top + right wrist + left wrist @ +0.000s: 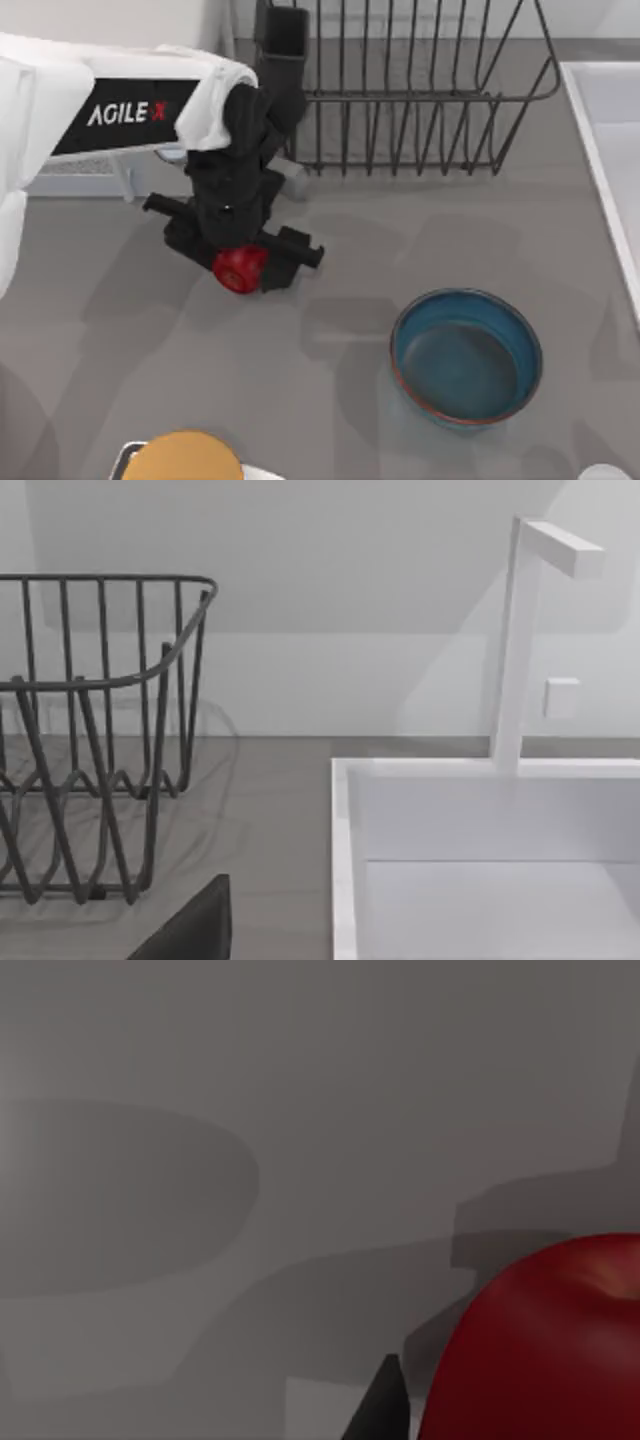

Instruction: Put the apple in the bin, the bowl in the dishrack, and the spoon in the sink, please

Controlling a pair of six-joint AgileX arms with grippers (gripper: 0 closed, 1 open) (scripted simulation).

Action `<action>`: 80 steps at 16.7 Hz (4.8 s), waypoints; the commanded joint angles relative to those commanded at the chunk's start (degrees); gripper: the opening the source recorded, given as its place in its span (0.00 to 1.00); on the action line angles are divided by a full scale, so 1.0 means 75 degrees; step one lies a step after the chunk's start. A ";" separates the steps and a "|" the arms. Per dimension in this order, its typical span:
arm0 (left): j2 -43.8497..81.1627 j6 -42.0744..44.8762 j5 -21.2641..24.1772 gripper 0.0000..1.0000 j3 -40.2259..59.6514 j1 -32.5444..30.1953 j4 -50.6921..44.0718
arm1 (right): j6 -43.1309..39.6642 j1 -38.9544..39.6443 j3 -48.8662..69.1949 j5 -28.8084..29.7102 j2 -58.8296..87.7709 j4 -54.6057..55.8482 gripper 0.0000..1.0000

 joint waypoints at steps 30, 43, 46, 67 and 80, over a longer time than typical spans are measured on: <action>-0.0778 0.2069 -0.0584 0.00 0.1933 -0.0236 -0.2988 | 0.0000 0.0000 0.0000 0.0000 0.0000 0.0000 1.00; -0.2105 1.5111 -0.2698 0.00 0.0011 0.0919 -0.4052 | 0.0000 0.0000 0.0000 0.0000 0.0000 0.0000 1.00; -0.2719 1.8186 -0.2908 0.00 -0.0577 0.1592 -0.4244 | 0.0000 0.0000 0.0000 0.0000 0.0000 0.0000 1.00; -0.4960 2.4491 -0.2771 0.00 -0.2538 0.3991 -0.3684 | 0.0000 0.0000 0.0000 0.0000 0.0000 0.0000 1.00; -0.4979 2.5143 -0.2854 0.15 -0.4064 0.4581 -0.1900 | 0.0000 0.0000 0.0000 0.0000 0.0000 0.0000 1.00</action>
